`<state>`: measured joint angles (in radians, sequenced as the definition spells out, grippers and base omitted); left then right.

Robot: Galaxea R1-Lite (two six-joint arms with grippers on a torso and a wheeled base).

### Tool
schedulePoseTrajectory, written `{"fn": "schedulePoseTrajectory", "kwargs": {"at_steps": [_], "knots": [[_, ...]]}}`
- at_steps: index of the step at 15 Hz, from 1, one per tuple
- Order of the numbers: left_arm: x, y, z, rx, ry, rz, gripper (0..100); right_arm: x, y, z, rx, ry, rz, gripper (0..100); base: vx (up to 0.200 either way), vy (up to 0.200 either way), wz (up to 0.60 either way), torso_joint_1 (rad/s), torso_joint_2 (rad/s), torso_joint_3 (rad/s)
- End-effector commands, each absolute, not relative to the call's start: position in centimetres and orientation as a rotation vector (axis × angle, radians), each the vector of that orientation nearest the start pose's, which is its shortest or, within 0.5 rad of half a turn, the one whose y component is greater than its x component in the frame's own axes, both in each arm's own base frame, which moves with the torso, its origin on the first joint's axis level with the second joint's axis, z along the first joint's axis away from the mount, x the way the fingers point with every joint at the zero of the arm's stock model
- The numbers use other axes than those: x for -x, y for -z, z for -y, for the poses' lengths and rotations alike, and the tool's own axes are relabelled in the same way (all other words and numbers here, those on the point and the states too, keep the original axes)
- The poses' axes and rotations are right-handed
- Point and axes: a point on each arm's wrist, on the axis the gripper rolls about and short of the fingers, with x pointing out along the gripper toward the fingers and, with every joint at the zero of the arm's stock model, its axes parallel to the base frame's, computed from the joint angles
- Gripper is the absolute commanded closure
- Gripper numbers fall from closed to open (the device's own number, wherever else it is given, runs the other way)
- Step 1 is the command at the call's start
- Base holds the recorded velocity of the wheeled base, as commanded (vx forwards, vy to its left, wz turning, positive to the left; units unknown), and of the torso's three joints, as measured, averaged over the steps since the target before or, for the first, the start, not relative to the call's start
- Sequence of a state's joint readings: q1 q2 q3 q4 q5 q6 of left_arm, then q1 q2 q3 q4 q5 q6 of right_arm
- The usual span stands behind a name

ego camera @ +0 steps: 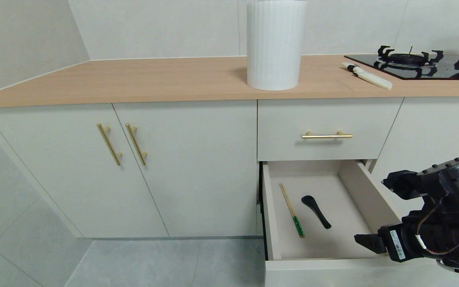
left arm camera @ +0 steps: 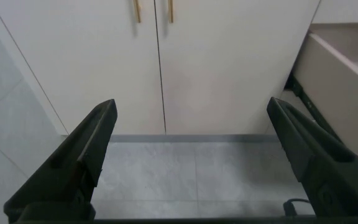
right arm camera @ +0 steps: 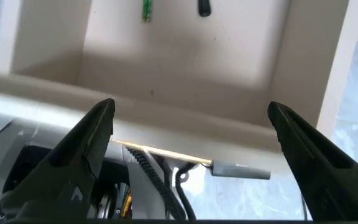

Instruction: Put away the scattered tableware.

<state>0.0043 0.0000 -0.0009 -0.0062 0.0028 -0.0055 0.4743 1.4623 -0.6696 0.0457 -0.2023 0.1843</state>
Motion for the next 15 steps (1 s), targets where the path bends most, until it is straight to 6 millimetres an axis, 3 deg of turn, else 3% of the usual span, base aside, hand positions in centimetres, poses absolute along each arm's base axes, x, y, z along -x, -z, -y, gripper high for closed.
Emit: {"fn": "schedulePoseTrajectory", "kwargs": {"at_steps": [1,15], "knots": [[2.3,-7.6,0.0,0.006,-0.008,0.006,0,-19.1,-15.0,-9.3,0.108,-0.181,-0.814,0,0.000,0.000,0.00,0.000,0.00,0.000],[2.3,-7.6,0.0,0.006,-0.008,0.006,0,-15.4,-12.3,-11.7,0.347,-0.321,-1.097,0,0.000,0.000,0.00,0.000,0.00,0.000]]}}
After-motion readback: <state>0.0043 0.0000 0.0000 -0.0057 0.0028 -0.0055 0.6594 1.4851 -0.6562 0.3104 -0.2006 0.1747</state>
